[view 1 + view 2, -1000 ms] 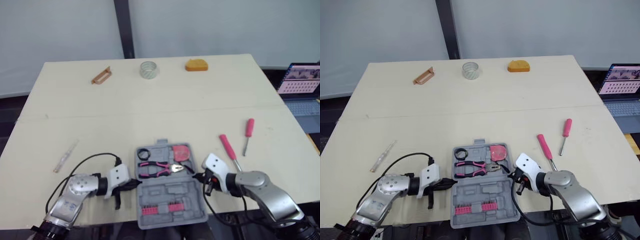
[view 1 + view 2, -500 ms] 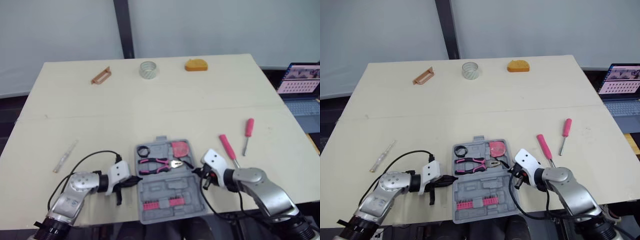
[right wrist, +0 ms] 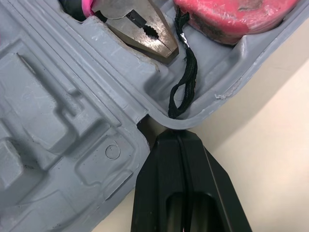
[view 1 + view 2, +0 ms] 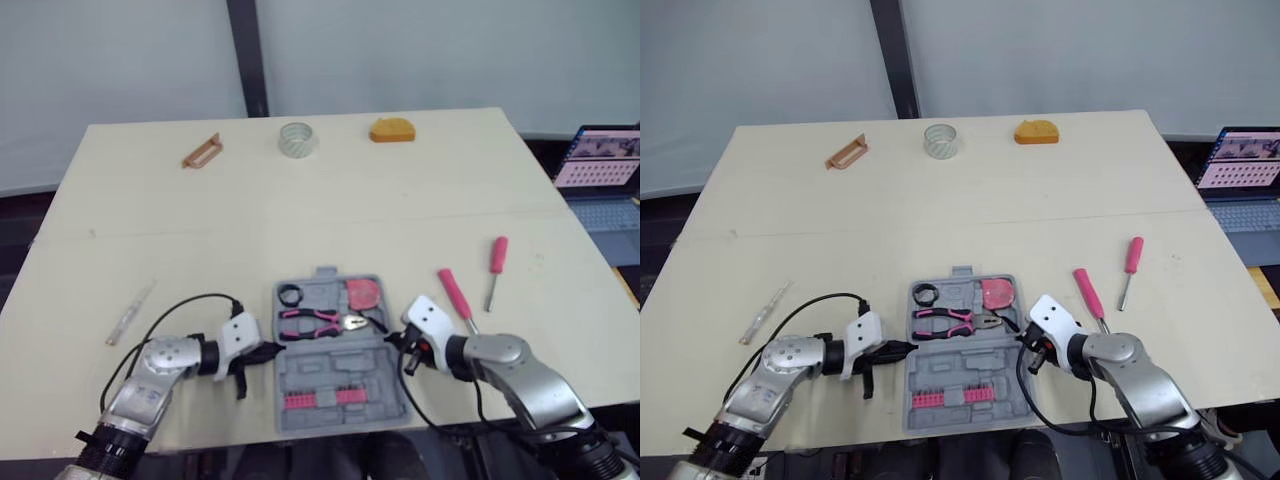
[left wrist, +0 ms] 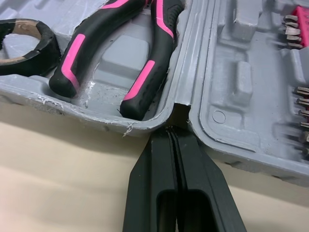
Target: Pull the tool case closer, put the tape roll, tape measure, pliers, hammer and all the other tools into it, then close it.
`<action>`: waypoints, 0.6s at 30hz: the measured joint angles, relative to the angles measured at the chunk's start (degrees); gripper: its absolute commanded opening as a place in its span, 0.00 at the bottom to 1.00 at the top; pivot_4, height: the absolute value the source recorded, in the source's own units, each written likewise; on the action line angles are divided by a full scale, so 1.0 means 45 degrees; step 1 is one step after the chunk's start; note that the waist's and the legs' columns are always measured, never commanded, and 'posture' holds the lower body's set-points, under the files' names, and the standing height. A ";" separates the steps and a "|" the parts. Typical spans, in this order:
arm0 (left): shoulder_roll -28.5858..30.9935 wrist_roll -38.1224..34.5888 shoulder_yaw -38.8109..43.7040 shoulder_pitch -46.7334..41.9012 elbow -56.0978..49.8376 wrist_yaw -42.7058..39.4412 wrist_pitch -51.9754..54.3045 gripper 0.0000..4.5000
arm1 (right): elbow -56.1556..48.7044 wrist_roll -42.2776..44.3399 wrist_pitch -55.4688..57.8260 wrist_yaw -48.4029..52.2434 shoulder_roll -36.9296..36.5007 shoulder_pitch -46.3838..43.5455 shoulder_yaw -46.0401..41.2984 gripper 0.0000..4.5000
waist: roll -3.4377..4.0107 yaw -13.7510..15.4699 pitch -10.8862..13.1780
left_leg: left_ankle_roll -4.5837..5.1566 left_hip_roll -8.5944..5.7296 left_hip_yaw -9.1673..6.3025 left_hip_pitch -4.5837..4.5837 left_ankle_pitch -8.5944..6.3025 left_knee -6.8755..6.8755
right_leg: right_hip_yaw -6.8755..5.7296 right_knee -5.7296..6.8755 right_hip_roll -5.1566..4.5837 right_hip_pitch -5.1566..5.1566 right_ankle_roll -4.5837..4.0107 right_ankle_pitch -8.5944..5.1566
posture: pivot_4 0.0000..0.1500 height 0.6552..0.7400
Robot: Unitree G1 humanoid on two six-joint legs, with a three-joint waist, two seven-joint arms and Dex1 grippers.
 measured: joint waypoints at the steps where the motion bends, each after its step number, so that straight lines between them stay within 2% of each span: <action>1: -0.0048 0.0011 0.0002 -0.0114 0.0131 0.0012 -0.0011 0.01 | 0.0029 -0.0027 -0.0022 -0.0025 0.0017 -0.0019 -0.0010 0.00 | 0.0000 -0.0005 0.0000 | 0.0000 0.0000 0.0000 0.0000 0.0000 0.0000 | 0.0000 0.0000 0.0000 -0.0001 0.0000 0.0000 | 1.00 1.00; 18: -0.0286 0.0150 -0.0004 -0.0857 0.0985 0.0124 -0.0356 0.01 | 0.0635 -0.0151 -0.0020 -0.0625 0.0514 -0.0622 -0.0118 0.00 | -0.0001 -0.0017 0.0000 | 0.0000 0.0000 0.0001 -0.0003 0.0003 -0.0001 | 0.0000 0.0002 0.0001 -0.0005 0.0001 0.0000 | 1.00 1.00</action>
